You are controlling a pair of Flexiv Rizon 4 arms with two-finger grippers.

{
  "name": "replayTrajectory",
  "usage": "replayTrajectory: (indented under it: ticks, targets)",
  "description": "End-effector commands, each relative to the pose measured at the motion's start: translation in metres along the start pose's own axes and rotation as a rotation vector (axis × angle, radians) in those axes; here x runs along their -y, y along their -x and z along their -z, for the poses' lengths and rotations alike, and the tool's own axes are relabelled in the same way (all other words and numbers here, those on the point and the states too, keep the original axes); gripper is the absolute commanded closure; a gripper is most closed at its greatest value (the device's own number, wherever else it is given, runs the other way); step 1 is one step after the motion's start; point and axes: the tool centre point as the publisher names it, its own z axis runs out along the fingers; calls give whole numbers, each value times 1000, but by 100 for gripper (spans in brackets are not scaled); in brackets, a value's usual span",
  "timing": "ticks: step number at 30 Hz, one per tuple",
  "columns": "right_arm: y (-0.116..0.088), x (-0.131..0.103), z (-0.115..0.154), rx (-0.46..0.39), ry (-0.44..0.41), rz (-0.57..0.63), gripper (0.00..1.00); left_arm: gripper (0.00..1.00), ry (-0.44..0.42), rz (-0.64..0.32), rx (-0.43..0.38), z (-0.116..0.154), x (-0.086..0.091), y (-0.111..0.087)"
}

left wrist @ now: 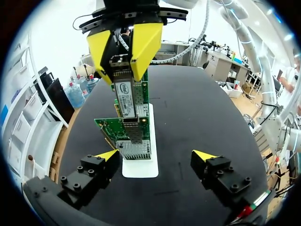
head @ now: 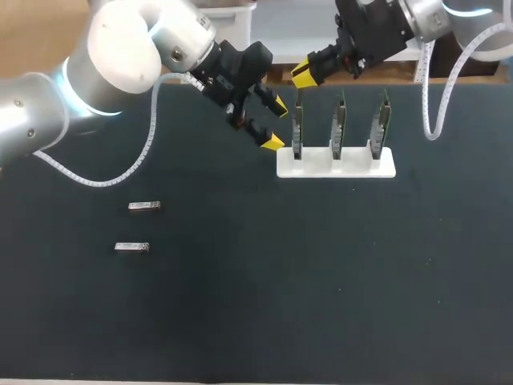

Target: Pick up the optical module with the left hand, and insert it into the network port with the right hand.

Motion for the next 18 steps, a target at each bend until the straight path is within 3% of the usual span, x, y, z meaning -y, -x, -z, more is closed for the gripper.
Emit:
replayTrajectory:
  ticks: [1, 18]
  targets:
    - [-1, 1, -1, 1, 2, -6, 100, 0, 1, 0, -2, 0, 1, 0]
    - [-6, -3, -6, -23, 1, -13, 100, 0, 1, 0, -2, 0, 1, 0]
